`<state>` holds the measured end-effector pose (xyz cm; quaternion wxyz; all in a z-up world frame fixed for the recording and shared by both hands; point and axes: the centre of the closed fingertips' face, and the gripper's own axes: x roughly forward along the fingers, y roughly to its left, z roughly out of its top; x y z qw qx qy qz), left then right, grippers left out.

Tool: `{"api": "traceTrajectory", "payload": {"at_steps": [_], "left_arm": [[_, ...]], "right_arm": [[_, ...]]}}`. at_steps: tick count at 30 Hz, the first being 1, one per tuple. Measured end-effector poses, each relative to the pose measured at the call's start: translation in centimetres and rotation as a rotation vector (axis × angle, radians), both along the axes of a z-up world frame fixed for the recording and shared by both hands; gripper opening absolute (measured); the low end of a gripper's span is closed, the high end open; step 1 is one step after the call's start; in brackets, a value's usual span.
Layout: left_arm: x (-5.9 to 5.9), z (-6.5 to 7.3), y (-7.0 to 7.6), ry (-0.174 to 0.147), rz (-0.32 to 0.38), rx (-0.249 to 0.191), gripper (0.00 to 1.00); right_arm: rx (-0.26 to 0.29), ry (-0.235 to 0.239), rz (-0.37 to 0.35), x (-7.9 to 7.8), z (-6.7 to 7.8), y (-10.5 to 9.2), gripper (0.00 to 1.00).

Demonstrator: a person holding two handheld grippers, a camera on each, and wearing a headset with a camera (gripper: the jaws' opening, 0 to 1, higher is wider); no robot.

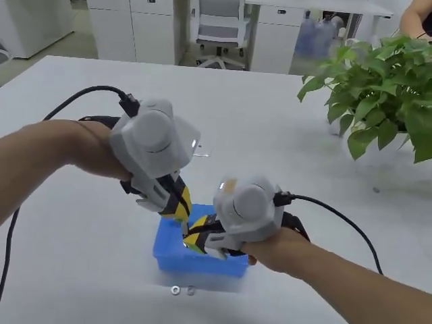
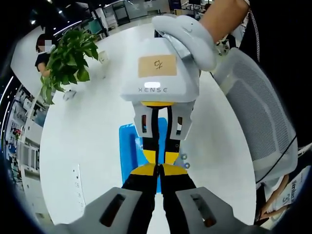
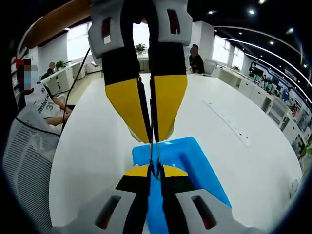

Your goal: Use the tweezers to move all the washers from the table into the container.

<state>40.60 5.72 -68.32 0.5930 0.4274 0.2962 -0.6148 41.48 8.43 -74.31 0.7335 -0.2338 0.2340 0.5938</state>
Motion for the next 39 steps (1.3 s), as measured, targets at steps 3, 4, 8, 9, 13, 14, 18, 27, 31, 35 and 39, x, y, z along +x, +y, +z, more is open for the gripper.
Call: {"api": "traceTrajectory", "payload": {"at_steps": [3, 4, 8, 9, 13, 14, 18, 27, 31, 35, 39], "left_arm": [[0.4, -0.3, 0.2, 0.0, 0.005, 0.004, 0.06], [0.5, -0.4, 0.3, 0.001, 0.006, 0.004, 0.06], [1.2, -1.0, 0.5, 0.002, 0.013, 0.003, 0.06], [1.3, -1.1, 0.5, 0.003, 0.015, 0.003, 0.06], [1.6, -1.7, 0.6, 0.004, 0.019, 0.002, 0.06], [1.7, -1.8, 0.6, 0.004, 0.02, 0.001, 0.06], [1.9, -2.4, 0.7, 0.008, 0.024, -0.001, 0.06], [2.1, -3.7, 0.8, 0.018, 0.035, -0.007, 0.06], [2.2, -3.8, 0.7, 0.016, 0.04, -0.013, 0.06], [2.2, -3.8, 0.7, 0.014, 0.039, -0.009, 0.06], [2.3, -3.7, 0.8, 0.011, 0.037, -0.007, 0.06]], "right_arm": [[-0.004, 0.006, 0.007, 0.5, -0.3, 0.2, 0.08], [-0.006, 0.006, 0.009, 0.6, -0.4, 0.3, 0.08], [-0.015, 0.008, 0.02, 1.2, -1.0, 0.4, 0.08], [-0.016, 0.009, 0.021, 1.3, -1.1, 0.4, 0.08], [-0.023, 0.021, 0.026, 1.6, -1.8, 0.3, 0.08], [-0.024, 0.022, 0.028, 1.7, -1.9, 0.3, 0.08], [-0.032, 0.029, 0.035, 1.9, -2.5, 0.4, 0.09], [-0.06, 0.045, 0.046, 2.0, -3.8, 0.3, 0.09], [-0.062, 0.056, 0.047, 2.1, -4.0, 0.2, 0.09], [-0.072, 0.05, 0.057, 2.0, -3.9, 0.2, 0.09], [-0.078, 0.045, 0.059, 2.1, -3.9, 0.2, 0.09]]}}
